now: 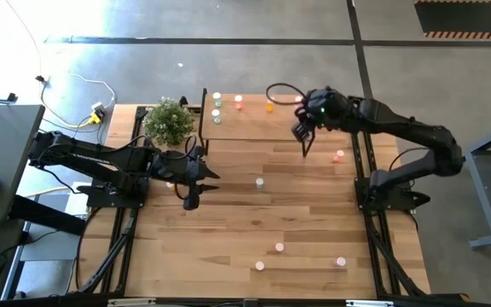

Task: Pick and place medicine bottles onto shelf by color
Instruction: Put the top purple pill bottle on the shelf aligned with the other purple pill bottle

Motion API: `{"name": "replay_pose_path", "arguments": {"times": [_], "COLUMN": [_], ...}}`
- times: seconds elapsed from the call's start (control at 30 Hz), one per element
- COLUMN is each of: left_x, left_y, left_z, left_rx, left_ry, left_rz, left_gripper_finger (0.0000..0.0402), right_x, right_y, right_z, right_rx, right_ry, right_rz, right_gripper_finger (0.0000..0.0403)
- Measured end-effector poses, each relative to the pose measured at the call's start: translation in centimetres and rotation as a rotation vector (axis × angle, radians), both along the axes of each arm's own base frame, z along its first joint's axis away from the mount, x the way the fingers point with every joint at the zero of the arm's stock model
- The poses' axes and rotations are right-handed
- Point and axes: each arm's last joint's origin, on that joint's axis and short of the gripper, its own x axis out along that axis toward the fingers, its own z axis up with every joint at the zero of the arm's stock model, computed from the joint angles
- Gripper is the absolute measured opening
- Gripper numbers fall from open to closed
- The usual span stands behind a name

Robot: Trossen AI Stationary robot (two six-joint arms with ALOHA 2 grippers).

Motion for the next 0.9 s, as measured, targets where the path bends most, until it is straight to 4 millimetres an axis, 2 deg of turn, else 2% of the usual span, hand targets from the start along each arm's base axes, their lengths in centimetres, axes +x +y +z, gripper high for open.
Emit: {"name": "replay_pose_path", "arguments": {"times": [0.2,0.47,0.9], "left_x": [0.0,0.0,0.0], "left_y": [0.0,0.0,0.0], "left_z": [0.0,0.0,0.0], "left_rx": [0.000,0.002,0.003], "left_ry": [0.000,0.000,0.001], "left_rz": [0.000,-0.001,0.000], "left_gripper_finger": [0.0140,0.0140,0.0140], "right_x": [-0.8,-1.0,-0.3], "right_y": [-2.5,-4.3,-6.4], "right_z": [-2.6,-6.3,-8.6], "right_rx": [0.102,0.146,0.159], "right_ry": [0.037,0.019,0.065], "right_rz": [0.017,0.011,0.033], "right_gripper_finger": [0.0112,0.0112,0.0112]}}
